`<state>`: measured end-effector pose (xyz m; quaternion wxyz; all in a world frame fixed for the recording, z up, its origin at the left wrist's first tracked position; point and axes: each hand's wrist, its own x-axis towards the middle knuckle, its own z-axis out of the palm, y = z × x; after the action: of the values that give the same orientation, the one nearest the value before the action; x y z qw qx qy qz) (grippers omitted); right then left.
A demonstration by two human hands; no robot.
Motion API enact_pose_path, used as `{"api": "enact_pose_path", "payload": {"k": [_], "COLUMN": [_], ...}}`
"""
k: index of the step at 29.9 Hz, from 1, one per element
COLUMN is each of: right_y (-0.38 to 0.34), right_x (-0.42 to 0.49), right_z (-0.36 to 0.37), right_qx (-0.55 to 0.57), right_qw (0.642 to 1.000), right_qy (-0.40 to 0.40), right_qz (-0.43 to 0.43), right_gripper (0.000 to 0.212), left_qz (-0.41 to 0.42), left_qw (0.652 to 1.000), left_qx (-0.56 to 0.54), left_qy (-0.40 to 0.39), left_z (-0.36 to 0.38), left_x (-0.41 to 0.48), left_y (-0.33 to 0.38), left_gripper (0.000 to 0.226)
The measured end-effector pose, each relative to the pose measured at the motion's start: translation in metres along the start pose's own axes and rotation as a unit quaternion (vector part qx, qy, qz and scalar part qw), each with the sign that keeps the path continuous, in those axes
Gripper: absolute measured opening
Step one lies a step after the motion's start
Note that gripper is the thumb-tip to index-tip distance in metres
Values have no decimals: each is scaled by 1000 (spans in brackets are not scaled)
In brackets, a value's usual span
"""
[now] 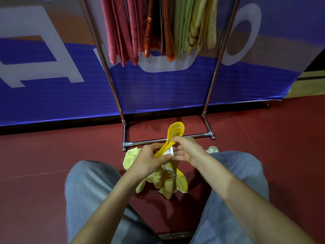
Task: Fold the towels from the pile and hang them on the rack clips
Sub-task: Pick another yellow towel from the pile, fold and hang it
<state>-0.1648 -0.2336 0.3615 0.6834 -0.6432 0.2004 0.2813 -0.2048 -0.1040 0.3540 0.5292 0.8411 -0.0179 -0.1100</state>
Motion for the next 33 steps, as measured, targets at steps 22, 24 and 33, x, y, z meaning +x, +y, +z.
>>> {"api": "enact_pose_path", "payload": {"k": [22, 24, 33], "right_y": [-15, -19, -19], "right_x": [0, 3, 3], "right_z": [-51, -55, -79], "right_qx": [-510, -568, -486], "right_qw": [771, 737, 813], "right_qy": [-121, -124, -199], "right_qz": [-362, -343, -251], "right_gripper": [34, 28, 15], "left_qz": [16, 11, -28], "left_qw": [979, 974, 978], "left_qx": [-56, -63, -11], "left_qy": [-194, -218, -206], "left_z": [-35, -35, -51], "left_x": [-2, -2, -5], "left_y": [-3, -1, -13], "left_gripper": [38, 34, 23]}}
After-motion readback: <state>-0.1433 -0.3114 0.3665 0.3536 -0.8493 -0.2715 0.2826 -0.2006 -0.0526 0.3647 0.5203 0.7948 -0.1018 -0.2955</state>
